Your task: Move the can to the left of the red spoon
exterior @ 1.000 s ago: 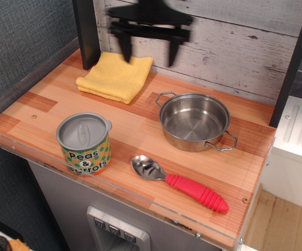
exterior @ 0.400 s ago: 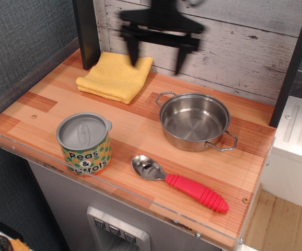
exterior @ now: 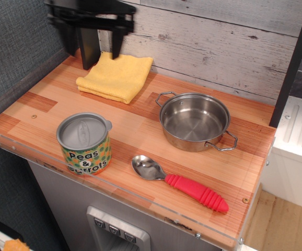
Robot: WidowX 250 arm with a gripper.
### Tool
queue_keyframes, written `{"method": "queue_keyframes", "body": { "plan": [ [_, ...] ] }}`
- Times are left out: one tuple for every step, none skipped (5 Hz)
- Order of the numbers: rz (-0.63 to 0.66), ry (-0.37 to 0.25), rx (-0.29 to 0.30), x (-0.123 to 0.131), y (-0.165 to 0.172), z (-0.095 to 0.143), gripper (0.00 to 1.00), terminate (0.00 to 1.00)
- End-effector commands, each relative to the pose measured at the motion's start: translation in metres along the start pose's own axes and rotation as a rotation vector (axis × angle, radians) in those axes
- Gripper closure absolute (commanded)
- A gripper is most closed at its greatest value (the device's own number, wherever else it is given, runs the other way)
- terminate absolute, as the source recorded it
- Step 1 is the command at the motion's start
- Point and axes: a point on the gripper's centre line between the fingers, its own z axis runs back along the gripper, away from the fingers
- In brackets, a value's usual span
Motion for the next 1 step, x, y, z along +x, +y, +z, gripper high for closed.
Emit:
{"method": "queue_keyframes", "body": {
  "plan": [
    [0.015,-0.057,-0.009,-0.0014,0.0027,0.0215,0.00,1.00]
  ]
}}
